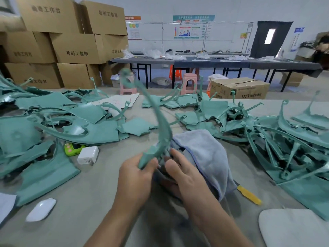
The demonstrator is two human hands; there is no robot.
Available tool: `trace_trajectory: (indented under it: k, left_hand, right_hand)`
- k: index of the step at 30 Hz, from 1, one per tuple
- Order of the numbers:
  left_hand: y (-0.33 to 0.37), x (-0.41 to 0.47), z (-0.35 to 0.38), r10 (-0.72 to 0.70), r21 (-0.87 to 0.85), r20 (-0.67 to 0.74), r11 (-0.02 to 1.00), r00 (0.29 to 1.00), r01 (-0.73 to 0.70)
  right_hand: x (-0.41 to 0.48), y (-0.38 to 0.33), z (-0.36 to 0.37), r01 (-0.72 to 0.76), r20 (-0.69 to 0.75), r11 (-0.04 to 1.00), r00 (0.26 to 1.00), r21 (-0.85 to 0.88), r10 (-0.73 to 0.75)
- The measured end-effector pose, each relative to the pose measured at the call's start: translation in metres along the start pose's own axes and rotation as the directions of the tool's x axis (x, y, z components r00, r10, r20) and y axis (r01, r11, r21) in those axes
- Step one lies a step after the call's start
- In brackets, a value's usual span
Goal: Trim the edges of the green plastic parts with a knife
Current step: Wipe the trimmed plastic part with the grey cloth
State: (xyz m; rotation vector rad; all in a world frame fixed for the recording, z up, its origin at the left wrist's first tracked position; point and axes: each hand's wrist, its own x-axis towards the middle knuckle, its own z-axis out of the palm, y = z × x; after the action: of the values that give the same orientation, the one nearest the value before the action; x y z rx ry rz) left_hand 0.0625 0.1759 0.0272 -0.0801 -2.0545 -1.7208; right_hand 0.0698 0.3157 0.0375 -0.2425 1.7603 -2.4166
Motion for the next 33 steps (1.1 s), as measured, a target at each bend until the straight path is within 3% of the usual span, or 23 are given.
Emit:
trace_trajectory:
  k: [2, 4, 6, 8, 10, 12, 14, 16, 19, 23, 33]
  left_hand:
    - [0.002, -0.007, -0.002, 0.091, 0.209, 0.259, 0.967, 0.962, -0.148]
    - [0.006, -0.012, 0.000, 0.055, 0.180, 0.443, 0.972, 0.895, -0.149]
    - [0.007, -0.015, 0.002, 0.085, 0.189, 0.417, 0.966, 0.905, -0.177]
    - [0.008, -0.014, 0.002, 0.121, 0.275, 0.247, 0.943, 0.961, -0.190]
    - [0.007, -0.009, 0.000, 0.100, 0.375, 0.056, 0.920, 0.993, -0.114]
    - [0.008, -0.003, -0.002, -0.051, 0.327, -0.034, 0.943, 0.998, 0.060]
    - [0.009, 0.004, -0.003, -0.297, 0.041, 0.031, 0.954, 0.954, 0.296]
    - [0.011, 0.009, -0.006, -0.455, -0.201, 0.201, 0.848, 0.868, 0.491]
    - [0.018, 0.009, -0.013, -0.420, -0.348, 0.337, 0.776, 0.842, 0.526]
    - [0.038, 0.002, -0.010, -0.342, -0.343, 0.348, 0.820, 0.873, 0.458]
    - [0.119, -0.066, 0.039, -0.246, -0.245, 0.476, 0.885, 0.844, 0.397]
  right_hand:
    - [-0.002, 0.003, 0.006, 0.015, -0.004, 1.000, 1.000, -0.027, -0.015]
    - [-0.001, 0.003, 0.001, 0.002, -0.101, 1.000, 0.995, 0.019, 0.000]
    - [0.001, 0.003, -0.009, -0.066, -0.170, 0.989, 0.981, 0.132, 0.088]
    - [0.005, 0.000, -0.018, -0.112, -0.210, 0.974, 0.966, 0.196, 0.153]
    - [0.007, -0.001, -0.021, -0.122, -0.236, 0.977, 0.958, 0.174, 0.162]
    - [0.006, -0.001, -0.020, -0.127, -0.226, 0.982, 0.961, 0.141, 0.157]
    - [0.004, -0.004, -0.019, -0.119, -0.227, 0.988, 0.964, 0.100, 0.139]
    - [0.003, -0.012, -0.020, -0.077, -0.214, 0.995, 0.973, 0.068, 0.090]
    - [-0.002, -0.027, -0.023, -0.054, -0.131, 0.996, 0.989, 0.064, 0.062]
    - [-0.015, -0.041, -0.027, -0.020, -0.054, 0.999, 0.998, -0.043, 0.018]
    - [-0.132, -0.086, -0.067, 0.030, -0.263, 0.989, 0.962, -0.144, -0.067]
